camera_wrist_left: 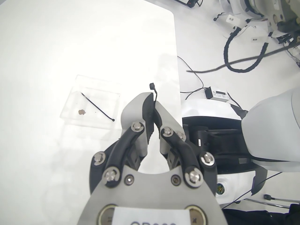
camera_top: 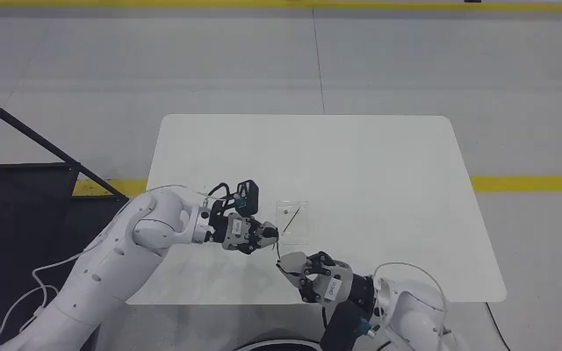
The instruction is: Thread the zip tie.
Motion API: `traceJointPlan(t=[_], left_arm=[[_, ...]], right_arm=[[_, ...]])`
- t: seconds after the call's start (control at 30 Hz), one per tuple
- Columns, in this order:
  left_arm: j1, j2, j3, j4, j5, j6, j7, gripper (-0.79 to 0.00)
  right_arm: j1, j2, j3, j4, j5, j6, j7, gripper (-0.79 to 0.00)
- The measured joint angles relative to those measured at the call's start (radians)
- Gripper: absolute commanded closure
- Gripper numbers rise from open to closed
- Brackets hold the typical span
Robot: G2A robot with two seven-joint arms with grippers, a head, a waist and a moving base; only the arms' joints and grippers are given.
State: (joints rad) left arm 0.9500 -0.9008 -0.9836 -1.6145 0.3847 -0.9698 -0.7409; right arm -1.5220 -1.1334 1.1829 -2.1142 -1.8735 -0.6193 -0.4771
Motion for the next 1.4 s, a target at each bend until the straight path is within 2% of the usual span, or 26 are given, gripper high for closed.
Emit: traceJointPlan(t=[0.2,0.5,1.4], left_arm=[[-0.011,-0.001,0.008,0.006,0.001,-0.008,0.011,0.0],[-0.012,-0.001,0.009,0.006,0.0,-0.008,0.013,0.0],[-0.012,-0.001,0.009,0.006,0.0,-0.008,0.013,0.0]], right_arm=[[0.016,0.007,-0.014,0.007,-0.029,-0.029,0.0,0.0],[0.024,0.006,-0.034,0.014,-0.027,0.041,0.045,0.0],[0.05,0.016,-0.056,0.036,-0.01,0.074,0.064,0.0]])
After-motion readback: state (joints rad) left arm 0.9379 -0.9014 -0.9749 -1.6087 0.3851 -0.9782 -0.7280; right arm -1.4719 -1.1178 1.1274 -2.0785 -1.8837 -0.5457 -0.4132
